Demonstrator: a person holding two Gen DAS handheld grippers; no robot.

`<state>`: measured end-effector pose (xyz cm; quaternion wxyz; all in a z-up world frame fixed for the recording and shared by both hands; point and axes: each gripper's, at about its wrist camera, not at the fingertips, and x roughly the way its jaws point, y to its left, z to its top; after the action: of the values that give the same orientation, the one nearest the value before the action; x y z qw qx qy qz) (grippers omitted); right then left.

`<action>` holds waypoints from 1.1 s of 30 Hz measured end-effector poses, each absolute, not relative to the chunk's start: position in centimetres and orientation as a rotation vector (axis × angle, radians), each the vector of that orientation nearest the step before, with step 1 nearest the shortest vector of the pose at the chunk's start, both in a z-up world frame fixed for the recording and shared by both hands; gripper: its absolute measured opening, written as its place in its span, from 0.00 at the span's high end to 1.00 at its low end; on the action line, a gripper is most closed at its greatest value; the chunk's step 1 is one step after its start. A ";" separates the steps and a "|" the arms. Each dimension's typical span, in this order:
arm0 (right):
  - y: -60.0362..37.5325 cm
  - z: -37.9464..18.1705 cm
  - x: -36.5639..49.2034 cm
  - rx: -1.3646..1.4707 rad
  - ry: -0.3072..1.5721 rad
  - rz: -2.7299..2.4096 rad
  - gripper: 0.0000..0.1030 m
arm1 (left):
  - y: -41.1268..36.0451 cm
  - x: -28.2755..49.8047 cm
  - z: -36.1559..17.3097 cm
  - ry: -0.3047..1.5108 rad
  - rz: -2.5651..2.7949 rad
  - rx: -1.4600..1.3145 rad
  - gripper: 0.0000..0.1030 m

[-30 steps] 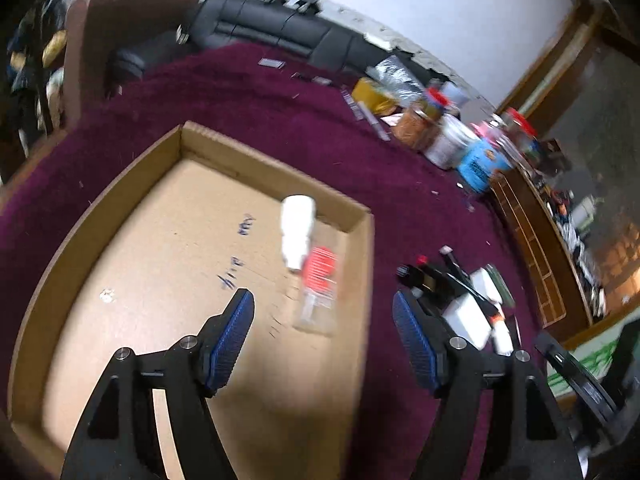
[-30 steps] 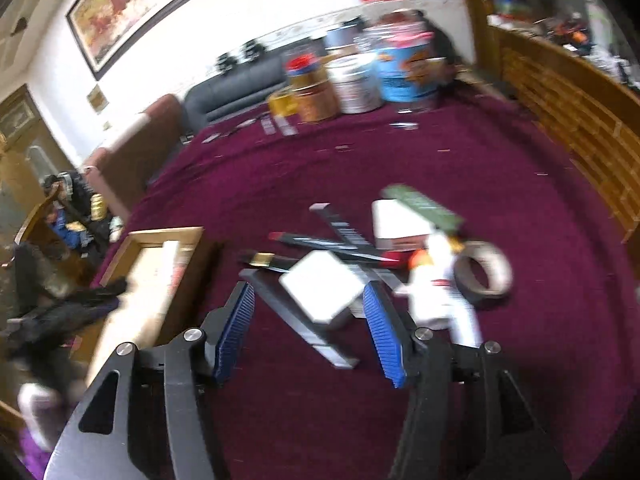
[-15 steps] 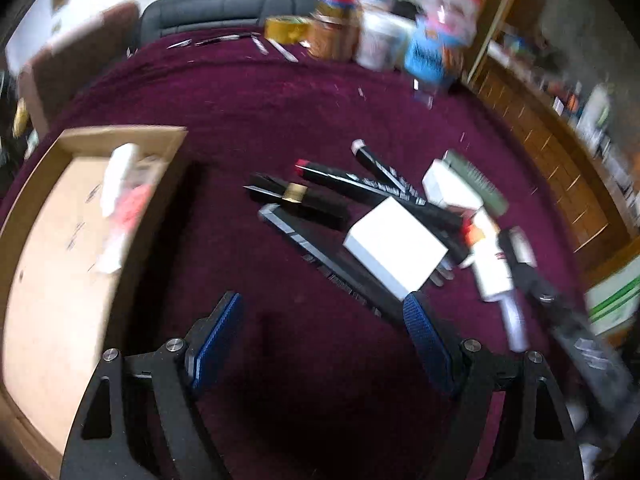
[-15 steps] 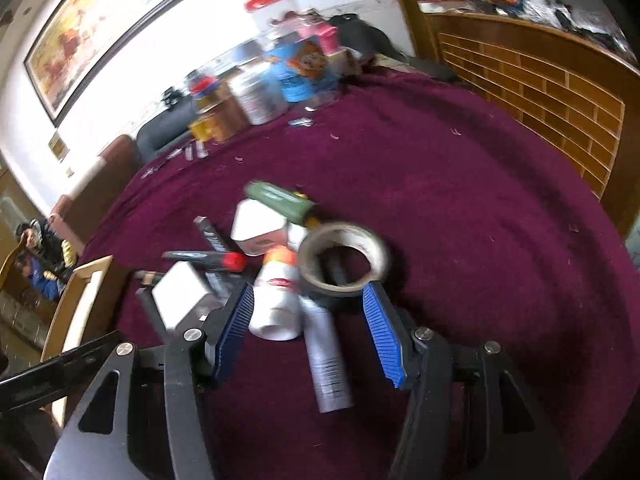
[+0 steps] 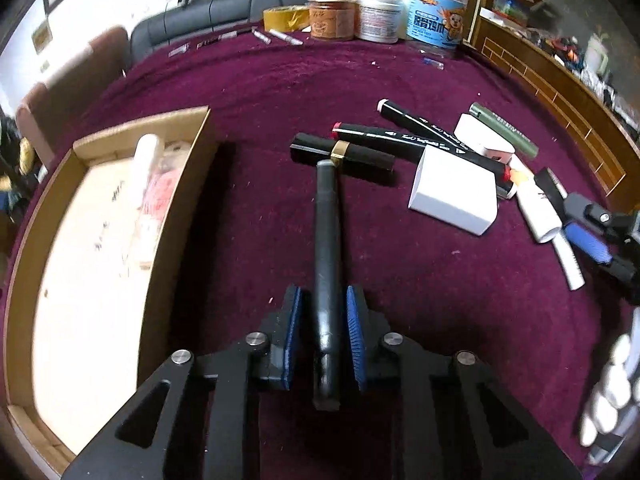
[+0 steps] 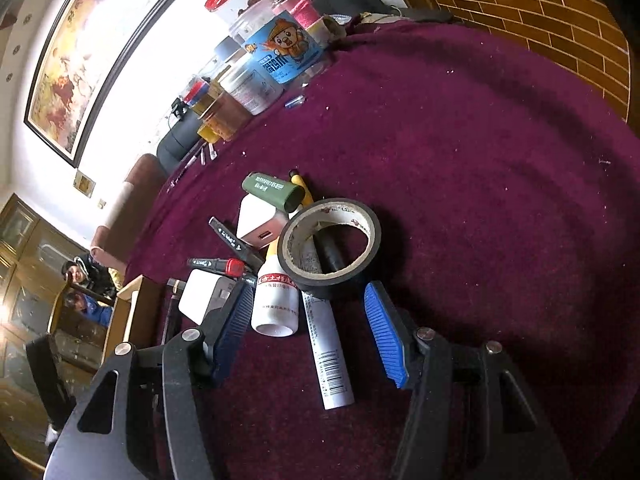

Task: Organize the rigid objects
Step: 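Grasp the long black marker with the left gripper, then lift the black marker with the left gripper while the right gripper grasps the white charger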

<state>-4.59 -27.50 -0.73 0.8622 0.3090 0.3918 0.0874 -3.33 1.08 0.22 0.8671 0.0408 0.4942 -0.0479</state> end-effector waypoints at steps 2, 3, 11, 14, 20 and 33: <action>-27.7 -0.8 -4.7 0.657 0.820 0.186 0.44 | 0.2 -2.7 0.4 1.022 -0.082 0.092 0.72; -27.7 -0.8 -4.7 0.660 0.818 0.184 0.44 | -0.1 -2.0 0.3 1.012 -0.067 0.083 0.63; -27.3 -0.6 -4.8 0.617 0.817 0.148 0.44 | 1.2 -2.2 0.5 0.949 -0.071 0.033 0.74; -26.9 -0.4 -4.7 0.585 0.819 0.133 0.44 | 1.5 -3.3 1.1 0.976 -0.153 0.010 0.90; -26.5 -0.3 -4.7 0.552 0.824 0.117 0.44 | 3.6 -7.5 4.3 0.896 -0.233 -0.123 0.89; -25.3 3.6 -6.7 0.343 0.846 0.141 0.44 | 8.8 -12.2 8.2 0.808 -0.336 -0.286 0.89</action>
<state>-6.66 -25.30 3.56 0.8951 0.1655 0.4083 0.0681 -12.25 8.82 8.19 0.8961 -0.1378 0.3897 -0.1619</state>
